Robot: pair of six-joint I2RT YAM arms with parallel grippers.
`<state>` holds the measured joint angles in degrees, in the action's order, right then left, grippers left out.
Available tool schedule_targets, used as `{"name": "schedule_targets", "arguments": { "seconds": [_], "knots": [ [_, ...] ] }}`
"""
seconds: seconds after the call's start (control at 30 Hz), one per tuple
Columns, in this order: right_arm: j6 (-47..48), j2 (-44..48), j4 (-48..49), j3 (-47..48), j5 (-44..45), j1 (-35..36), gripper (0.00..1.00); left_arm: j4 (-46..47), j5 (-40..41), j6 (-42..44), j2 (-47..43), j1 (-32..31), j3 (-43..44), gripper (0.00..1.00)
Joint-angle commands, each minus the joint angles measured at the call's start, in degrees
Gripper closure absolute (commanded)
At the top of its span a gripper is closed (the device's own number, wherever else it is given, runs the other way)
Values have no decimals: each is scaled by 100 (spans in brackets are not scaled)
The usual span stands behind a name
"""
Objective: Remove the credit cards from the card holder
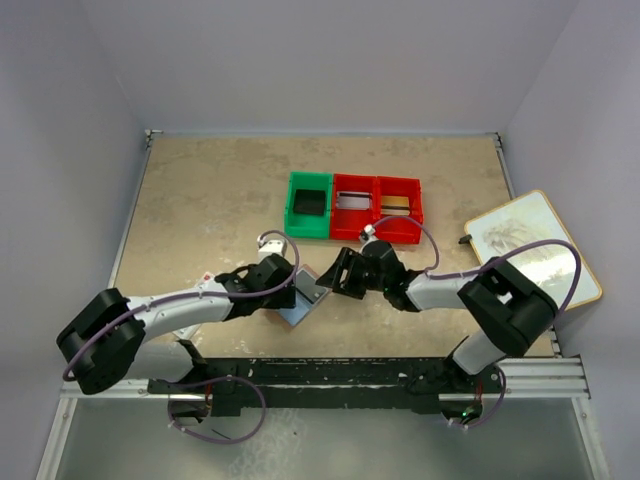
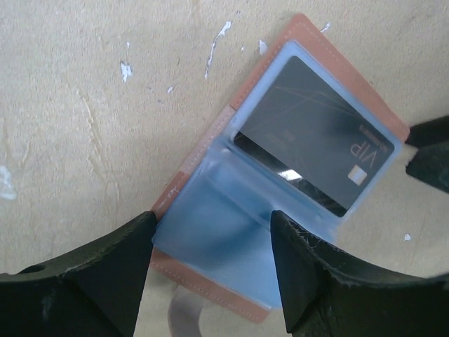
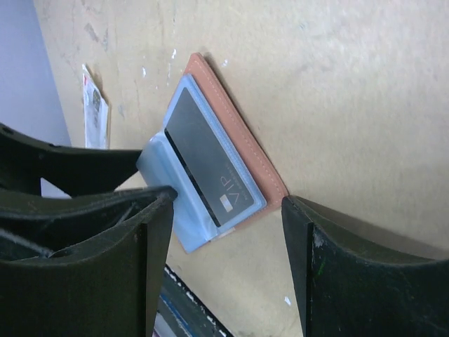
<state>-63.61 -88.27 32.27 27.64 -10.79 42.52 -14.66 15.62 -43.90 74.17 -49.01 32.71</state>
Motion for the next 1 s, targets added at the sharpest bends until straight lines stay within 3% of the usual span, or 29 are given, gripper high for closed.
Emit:
{"name": "schedule_targets", "arguments": {
  "seconds": [0.0, 0.4, 0.63, 0.83, 0.97],
  "knots": [
    [767, -261, -365, 686, -425, -86, 33, 36, -268, -749, -273, -342, -198, 37],
    [1604, -629, -1155, 1651, -529, -333, 33, 749, 143, -2493, -609, -1478, -534, 37],
    [2384, -795, -1737, 2235, -838, -381, 34, 1749, -138, -2548, 90, -2217, -112, 36],
    [2178, 283, -1930, 1789, -118, -389, 34, 1020, 537, -2089, -211, -2631, 332, 36],
    [1904, 719, -1639, 1418, -82, -392, 37, -302, 1488, -1972, -952, -2631, 506, 38]
  ]
}}
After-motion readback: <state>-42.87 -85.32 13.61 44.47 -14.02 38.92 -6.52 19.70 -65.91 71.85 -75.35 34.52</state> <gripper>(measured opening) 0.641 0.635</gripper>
